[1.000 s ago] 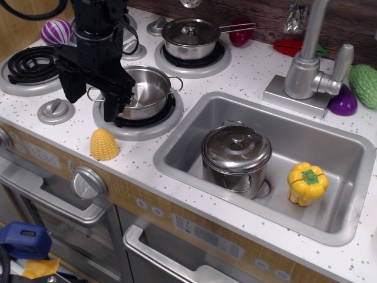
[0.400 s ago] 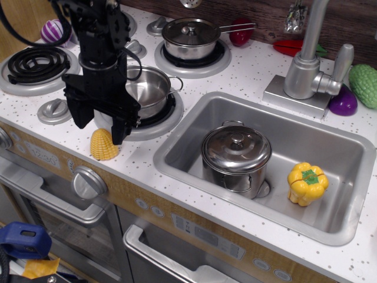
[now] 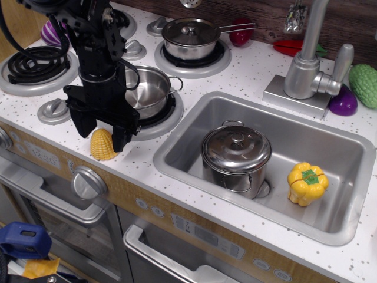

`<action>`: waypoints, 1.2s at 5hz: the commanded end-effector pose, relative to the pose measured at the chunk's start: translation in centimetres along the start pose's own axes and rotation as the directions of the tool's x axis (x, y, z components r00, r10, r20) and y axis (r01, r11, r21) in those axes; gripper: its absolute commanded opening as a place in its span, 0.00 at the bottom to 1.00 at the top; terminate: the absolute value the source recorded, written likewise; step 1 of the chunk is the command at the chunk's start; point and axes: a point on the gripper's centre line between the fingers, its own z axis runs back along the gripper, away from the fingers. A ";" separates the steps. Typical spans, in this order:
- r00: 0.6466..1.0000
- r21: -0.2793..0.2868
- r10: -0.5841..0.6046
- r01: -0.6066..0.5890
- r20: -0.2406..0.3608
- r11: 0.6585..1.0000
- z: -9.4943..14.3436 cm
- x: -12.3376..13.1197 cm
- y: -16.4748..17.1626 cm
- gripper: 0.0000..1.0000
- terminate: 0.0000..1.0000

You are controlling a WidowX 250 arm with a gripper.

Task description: Put corn in pan which is on stove

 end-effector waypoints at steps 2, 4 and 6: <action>0.999 0.000 0.021 -0.021 0.025 1.000 0.5 0.3 0.9 0.00 0.00; 0.999 0.150 -0.027 0.020 0.047 0.988 6.3 1.9 1.7 0.00 0.00; 0.980 0.208 -0.140 0.109 0.140 0.972 7.9 6.0 0.3 0.00 0.00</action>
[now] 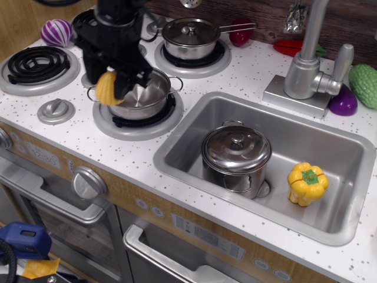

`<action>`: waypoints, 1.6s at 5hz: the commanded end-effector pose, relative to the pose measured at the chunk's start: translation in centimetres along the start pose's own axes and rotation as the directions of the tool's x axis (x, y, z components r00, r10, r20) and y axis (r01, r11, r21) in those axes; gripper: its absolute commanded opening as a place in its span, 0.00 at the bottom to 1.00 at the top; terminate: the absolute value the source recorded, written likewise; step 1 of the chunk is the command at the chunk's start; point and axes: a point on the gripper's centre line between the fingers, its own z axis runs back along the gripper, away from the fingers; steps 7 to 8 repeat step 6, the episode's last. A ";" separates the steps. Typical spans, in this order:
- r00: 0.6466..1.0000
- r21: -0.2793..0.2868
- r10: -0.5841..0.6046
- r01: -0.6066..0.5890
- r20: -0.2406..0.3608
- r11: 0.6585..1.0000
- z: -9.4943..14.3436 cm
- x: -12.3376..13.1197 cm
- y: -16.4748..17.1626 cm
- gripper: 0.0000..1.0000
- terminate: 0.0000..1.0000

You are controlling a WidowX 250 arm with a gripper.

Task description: Put corn in pan which is on stove

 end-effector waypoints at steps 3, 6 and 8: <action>0.987 -0.041 -0.134 0.138 0.094 0.990 -3.1 3.2 0.2 0.00 0.00; 0.987 -0.041 -0.134 0.138 0.094 0.990 -3.1 3.2 0.2 1.00 1.00; 0.987 -0.041 -0.134 0.138 0.094 0.990 -3.1 3.2 0.2 1.00 1.00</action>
